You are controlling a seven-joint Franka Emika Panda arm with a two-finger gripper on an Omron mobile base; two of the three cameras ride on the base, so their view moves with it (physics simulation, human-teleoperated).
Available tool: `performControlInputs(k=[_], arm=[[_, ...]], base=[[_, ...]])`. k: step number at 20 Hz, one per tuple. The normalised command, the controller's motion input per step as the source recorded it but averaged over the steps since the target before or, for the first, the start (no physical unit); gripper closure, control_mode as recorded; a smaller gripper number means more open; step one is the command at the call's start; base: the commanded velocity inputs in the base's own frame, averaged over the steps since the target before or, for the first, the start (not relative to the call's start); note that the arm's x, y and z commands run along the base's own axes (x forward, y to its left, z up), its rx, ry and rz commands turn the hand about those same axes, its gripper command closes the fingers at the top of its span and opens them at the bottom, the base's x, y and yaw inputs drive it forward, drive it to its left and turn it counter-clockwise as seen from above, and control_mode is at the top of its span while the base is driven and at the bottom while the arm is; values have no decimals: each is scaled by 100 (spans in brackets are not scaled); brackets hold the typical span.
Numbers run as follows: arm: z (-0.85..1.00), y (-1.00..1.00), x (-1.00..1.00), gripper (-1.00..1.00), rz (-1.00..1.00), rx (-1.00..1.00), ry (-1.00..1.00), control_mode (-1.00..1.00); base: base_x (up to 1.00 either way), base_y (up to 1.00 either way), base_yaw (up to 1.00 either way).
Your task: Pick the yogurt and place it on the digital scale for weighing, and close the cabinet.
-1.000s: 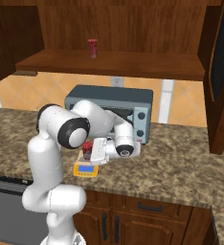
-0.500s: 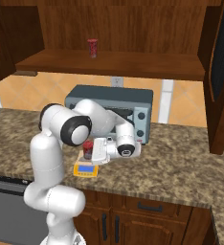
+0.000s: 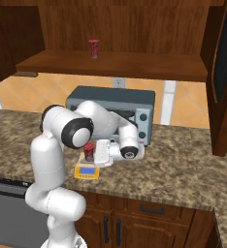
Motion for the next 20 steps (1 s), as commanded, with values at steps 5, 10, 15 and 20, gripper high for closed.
performControlInputs(k=[5, 10, 15, 20], arm=[[0, -30, -1, -100, 0, 7, -11, -100], [2, -52, -11, -100, -5, 8, -15, -100], [53, -47, -58, -100, -22, 8, -27, -100], [92, -62, -55, -100, -24, 22, -30, -100]], base=[[0, 0, 0], [0, 0, 0], [0, 0, 0], [0, 0, 0]])
